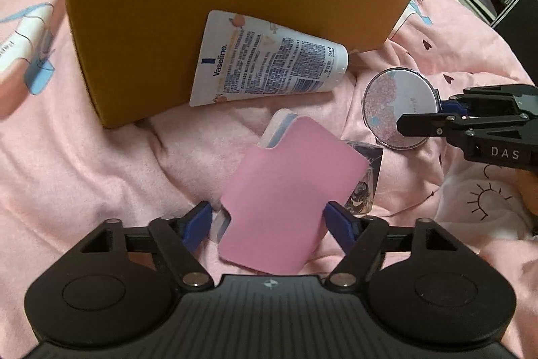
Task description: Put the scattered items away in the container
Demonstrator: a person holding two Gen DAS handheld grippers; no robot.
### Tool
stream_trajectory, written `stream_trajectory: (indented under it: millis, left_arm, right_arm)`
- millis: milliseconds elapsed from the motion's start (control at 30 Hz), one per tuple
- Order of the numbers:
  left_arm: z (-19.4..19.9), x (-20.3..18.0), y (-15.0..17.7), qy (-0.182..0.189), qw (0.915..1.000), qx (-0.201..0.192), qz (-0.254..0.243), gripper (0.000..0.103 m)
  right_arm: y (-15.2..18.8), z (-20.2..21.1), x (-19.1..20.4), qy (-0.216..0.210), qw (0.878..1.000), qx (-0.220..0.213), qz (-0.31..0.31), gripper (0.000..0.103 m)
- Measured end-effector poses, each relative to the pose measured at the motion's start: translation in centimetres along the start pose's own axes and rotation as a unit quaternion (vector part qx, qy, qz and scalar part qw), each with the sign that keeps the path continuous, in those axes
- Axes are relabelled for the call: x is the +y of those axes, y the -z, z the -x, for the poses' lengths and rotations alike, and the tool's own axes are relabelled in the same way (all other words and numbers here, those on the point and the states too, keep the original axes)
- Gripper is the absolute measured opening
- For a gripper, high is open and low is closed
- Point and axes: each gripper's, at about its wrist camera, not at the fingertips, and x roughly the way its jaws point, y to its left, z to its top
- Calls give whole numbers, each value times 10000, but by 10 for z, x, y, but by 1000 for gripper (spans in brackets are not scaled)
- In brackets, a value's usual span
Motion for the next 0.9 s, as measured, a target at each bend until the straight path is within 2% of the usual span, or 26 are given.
stream_trajectory:
  millis: [133,167,200,233,300,367,467,667,900]
  left_arm:
    - [12,-6,6,-127,9999,57,-98,55]
    - [16,-8,7,-107,9998,108,-116,50]
    - [15,-10,7,-35,9998,133,-144,41]
    - [19,-12,9,108,9997,132,-179,39]
    - [25,-19,12,357,9989,71,-298,38]
    - [27,-30,12,405,9975,13,-574,38]
    - [24,-39,14,279,9961,13,-837,38]
    - [10,-51,19,-48,9904,282,-1355,38]
    - [18,-61,23,33,9809,232,-1932,36]
  right_arm:
    - [0,2,1,-33,10000,-46,33,26]
    - [0,3,2,-35,10000,-69,54,26]
    - [0,4,3,-39,9999,-88,76,26]
    - [0,5,3,-40,9999,-104,97,26]
    - [0,5,5,-20,9998,-122,135,26]
    - [0,5,6,-4,9998,-121,145,26]
    - [0,5,6,0,9998,-119,147,26]
    - [1,4,7,-37,9998,-101,151,26]
    - [3,3,8,-78,9998,-99,173,26]
